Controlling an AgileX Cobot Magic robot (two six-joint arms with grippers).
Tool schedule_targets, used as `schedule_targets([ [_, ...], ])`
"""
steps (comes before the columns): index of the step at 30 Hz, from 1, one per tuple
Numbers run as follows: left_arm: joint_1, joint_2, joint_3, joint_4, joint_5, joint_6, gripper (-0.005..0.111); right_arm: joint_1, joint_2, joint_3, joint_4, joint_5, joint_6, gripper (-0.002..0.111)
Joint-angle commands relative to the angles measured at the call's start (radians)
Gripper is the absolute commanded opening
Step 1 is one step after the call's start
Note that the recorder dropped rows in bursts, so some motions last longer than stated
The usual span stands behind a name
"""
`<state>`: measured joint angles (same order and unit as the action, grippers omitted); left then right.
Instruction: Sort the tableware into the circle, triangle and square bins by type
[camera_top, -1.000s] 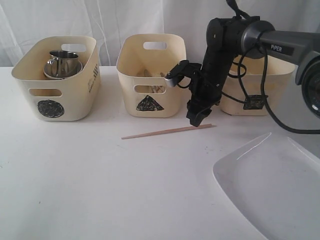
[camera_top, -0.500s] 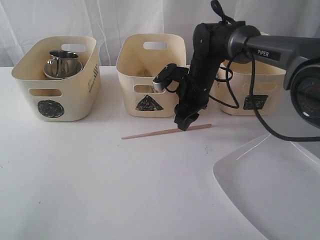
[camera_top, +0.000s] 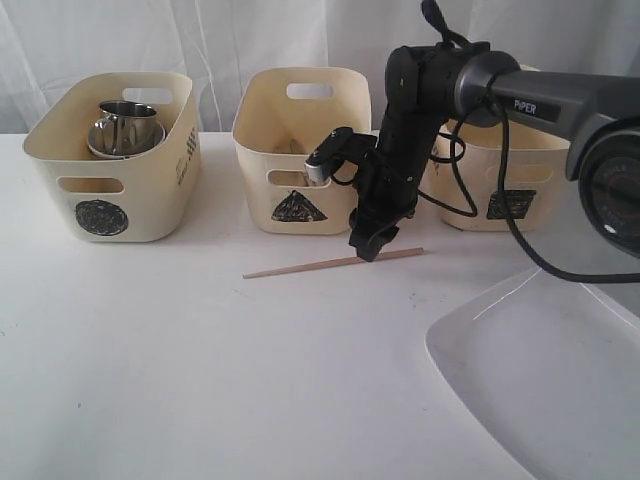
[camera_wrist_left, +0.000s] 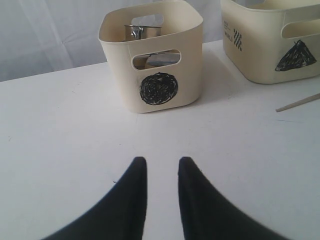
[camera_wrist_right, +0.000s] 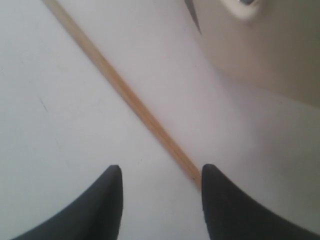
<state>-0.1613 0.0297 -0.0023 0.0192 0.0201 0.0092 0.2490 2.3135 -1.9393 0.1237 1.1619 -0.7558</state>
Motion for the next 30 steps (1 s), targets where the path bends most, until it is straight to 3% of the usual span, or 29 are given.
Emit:
schedule_targets([
  [1, 0.000, -0.007, 0.002, -0.002, 0.000, -0.009, 0.028, -0.001, -0.006, 0.009, -0.030, 0.059, 0.019, 0.046],
  [24, 0.000, -0.007, 0.002, -0.002, 0.000, -0.009, 0.028, -0.003, -0.172, 0.056, -0.002, 0.034, 0.035, 0.046],
  [30, 0.000, -0.007, 0.002, -0.002, 0.000, -0.009, 0.028, -0.003, -0.254, 0.184, 0.000, -0.003, 0.045, 0.046],
])
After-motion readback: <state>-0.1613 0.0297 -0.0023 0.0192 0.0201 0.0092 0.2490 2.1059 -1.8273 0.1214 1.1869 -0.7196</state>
